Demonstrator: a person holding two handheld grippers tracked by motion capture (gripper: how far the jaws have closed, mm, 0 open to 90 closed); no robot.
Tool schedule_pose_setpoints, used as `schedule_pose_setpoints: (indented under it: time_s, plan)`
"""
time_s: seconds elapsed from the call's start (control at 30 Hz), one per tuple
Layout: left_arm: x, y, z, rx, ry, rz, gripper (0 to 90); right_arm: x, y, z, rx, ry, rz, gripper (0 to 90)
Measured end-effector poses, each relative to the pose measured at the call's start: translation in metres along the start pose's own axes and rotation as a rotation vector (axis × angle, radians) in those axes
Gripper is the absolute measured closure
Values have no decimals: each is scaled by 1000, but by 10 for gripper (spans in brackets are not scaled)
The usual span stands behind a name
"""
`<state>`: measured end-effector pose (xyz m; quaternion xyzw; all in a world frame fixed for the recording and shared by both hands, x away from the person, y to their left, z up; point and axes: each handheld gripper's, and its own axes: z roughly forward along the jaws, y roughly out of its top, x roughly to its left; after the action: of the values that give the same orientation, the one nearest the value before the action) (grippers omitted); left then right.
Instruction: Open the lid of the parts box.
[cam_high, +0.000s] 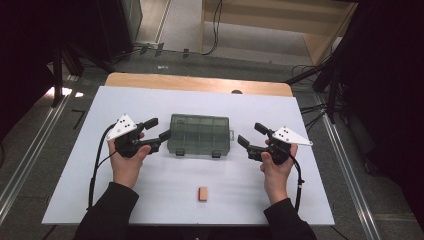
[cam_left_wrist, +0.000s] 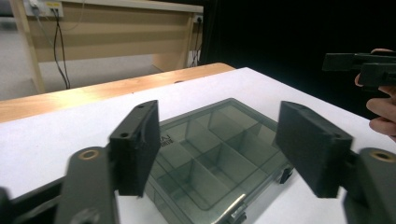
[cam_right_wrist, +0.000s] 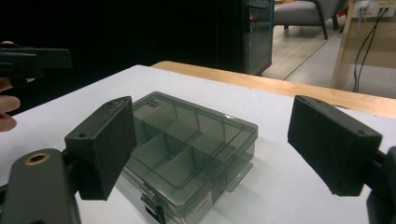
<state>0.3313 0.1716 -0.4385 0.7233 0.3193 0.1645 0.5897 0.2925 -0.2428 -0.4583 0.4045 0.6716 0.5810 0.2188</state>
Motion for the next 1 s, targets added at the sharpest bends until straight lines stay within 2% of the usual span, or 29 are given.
schedule_pose_setpoints:
  time_s: [0.1,0.13,0.17,0.3,0.33,0.37,0.4,0.43,0.47,0.5,0.57,0.6,0.63,0.67,0.7,0.73,0.77,0.8,0.83,0.87,0.93,1.0]
  plan:
    - [0,-1,1,-2,-11,-6,399,0,0,5,15,-18,5,264]
    - [0,-3,3,6,-14,-4,441,0,-2,9,27,-20,7,341]
    - [0,-4,3,15,-16,-4,441,0,-2,9,27,-20,7,341]
    - [0,-11,5,43,-20,-23,549,0,-4,14,53,-35,6,518]
    - [1,-13,5,50,-21,-30,617,0,-4,15,55,-34,13,626]
    - [2,-14,4,58,-18,-29,649,0,-5,15,62,-31,9,671]
    - [3,-15,3,68,-14,-30,649,0,-5,15,62,-31,9,671]
    - [4,-17,3,77,-8,-32,708,-1,-5,16,89,-13,8,766]
    - [5,-17,2,98,-3,-24,708,-1,-5,16,89,-13,8,766]
    - [6,-18,2,115,2,-17,757,-1,-5,16,111,35,-2,876]
    - [9,-18,0,142,11,-17,792,1,-5,17,123,62,-28,876]
    - [10,-18,-1,149,6,-28,836,1,-5,17,138,81,-34,876]
    - [12,-19,-2,157,-5,-30,836,1,-5,17,138,81,-34,876]
    - [13,-20,-4,158,-14,-34,900,4,-5,20,171,122,-54,877]
    - [14,-20,-6,166,-18,-33,900,4,-5,20,171,122,-54,877]
    - [15,-21,-7,176,-21,-36,900,6,-5,22,193,125,-73,876]
    - [16,-22,-8,194,-39,-33,900,9,-5,23,208,111,-86,876]
    - [16,-23,-8,205,-44,-32,900,10,-5,23,203,70,-96,871]
    - [17,-23,-7,225,-44,-25,900,10,-5,23,204,66,-85,851]
    - [18,-24,-7,238,-42,-24,900,7,-5,24,211,86,-52,850]
    - [21,-25,-7,252,-68,-27,900,6,-5,24,215,81,-52,852]
    - [21,-27,-6,273,-67,-14,900,5,-6,24,235,92,-66,853]
